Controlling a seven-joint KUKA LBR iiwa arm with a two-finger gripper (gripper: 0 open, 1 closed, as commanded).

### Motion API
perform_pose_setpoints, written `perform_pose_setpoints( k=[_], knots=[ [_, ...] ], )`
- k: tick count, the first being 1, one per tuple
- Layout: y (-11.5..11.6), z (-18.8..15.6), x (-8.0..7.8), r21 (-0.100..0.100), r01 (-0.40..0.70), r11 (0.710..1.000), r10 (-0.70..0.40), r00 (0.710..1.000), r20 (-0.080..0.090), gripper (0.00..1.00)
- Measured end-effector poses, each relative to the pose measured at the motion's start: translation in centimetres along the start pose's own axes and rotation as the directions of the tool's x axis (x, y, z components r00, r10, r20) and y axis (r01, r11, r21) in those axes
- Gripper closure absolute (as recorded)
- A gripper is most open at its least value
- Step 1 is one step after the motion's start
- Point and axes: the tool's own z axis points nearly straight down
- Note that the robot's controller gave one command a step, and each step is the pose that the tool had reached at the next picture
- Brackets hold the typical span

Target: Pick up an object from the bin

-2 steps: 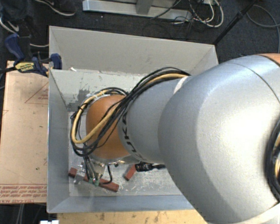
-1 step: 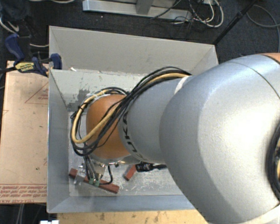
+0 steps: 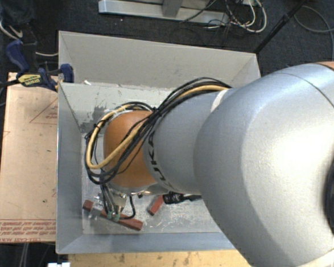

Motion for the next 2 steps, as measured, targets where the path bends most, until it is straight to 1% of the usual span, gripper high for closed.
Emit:
perform_pose_setpoints(
  k=[2],
  knots=[
    [0.07, -1.4, -0.07, -0.003, 0.0, 1.0, 0.0, 1.0, 0.003, 1.0]
  ],
)
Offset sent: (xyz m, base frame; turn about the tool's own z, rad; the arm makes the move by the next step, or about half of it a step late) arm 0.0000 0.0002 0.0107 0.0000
